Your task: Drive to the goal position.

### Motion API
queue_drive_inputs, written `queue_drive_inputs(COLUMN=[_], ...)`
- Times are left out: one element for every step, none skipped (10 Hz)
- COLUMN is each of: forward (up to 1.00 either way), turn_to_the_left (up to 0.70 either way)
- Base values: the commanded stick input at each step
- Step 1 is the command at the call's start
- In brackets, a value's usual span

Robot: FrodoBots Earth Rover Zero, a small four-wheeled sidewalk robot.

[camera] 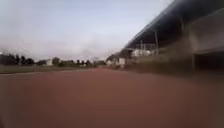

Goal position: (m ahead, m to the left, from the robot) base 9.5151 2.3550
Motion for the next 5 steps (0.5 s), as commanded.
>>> queue_drive_inputs(forward=[0.7,0.7,0.7,0.7,0.7], turn_to_the_left=[0.0,0.0,0.0,0.0,0.0])
